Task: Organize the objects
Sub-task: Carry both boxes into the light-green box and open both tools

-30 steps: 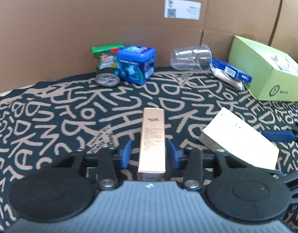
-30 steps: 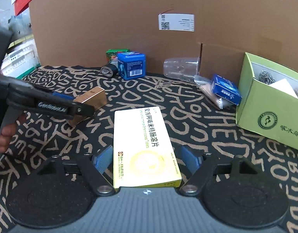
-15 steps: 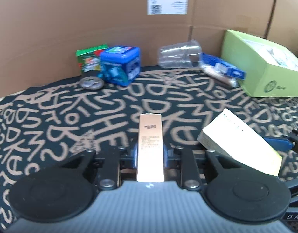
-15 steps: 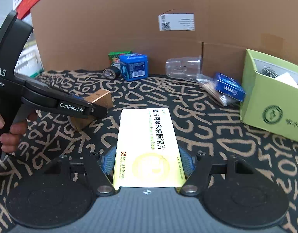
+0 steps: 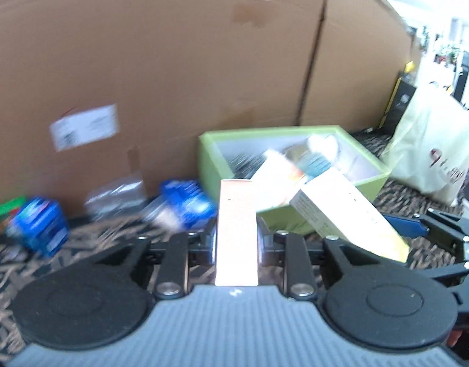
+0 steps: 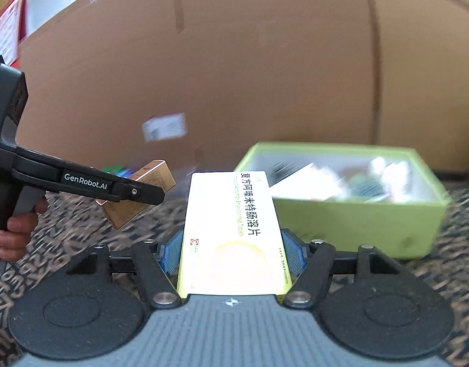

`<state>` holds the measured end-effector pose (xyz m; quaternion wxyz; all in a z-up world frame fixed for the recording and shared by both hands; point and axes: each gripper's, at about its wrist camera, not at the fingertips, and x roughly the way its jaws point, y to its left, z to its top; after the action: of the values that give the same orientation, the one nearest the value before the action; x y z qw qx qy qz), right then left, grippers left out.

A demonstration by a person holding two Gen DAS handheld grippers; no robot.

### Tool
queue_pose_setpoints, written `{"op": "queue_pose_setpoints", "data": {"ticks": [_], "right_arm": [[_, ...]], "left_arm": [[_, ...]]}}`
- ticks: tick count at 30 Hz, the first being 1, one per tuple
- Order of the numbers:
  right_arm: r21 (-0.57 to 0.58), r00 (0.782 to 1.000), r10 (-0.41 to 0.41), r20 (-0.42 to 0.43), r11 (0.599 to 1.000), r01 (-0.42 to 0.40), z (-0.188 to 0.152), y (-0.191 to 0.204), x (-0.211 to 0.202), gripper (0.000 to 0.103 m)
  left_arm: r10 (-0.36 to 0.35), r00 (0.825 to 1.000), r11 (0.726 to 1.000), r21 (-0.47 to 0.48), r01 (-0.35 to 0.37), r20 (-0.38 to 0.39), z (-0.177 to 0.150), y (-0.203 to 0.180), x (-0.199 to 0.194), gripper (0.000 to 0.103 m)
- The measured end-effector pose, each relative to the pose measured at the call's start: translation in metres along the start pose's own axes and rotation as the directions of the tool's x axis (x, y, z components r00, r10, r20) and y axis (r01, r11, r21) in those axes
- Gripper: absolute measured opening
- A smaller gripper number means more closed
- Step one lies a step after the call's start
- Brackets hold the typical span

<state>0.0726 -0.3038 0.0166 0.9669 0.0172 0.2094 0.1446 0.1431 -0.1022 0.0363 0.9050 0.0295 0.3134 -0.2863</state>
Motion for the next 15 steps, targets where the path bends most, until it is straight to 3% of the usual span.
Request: {"op": "queue_pose_setpoints", "data": {"ticks": [4, 10, 15], "right_arm": [[-0.019, 0.996, -0.078, 0.048, 0.997, 0.079, 0.02, -0.029, 0.002, 0.071], [-0.042, 0.984, -0.161, 0.072, 0.986, 0.164, 0.042, -0.07, 0.034, 0.071], [-0.047, 0.981, -0.177, 0.078, 0.982, 0.181, 0.052, -0.092, 0.069, 0.071]], "left_arm": [[-0.03, 1.0, 0.999, -0.015, 0.03, 0.0, 0.029, -0.027, 0.033, 0.023], [0.019, 1.0, 0.998, -0.053, -0.02, -0.009, 0.057, -0.037, 0.094, 0.023], [0.06, 0.998, 0.995, -0.082, -0.062, -0.025, 0.063, -0.033, 0.124, 0.023]]}}
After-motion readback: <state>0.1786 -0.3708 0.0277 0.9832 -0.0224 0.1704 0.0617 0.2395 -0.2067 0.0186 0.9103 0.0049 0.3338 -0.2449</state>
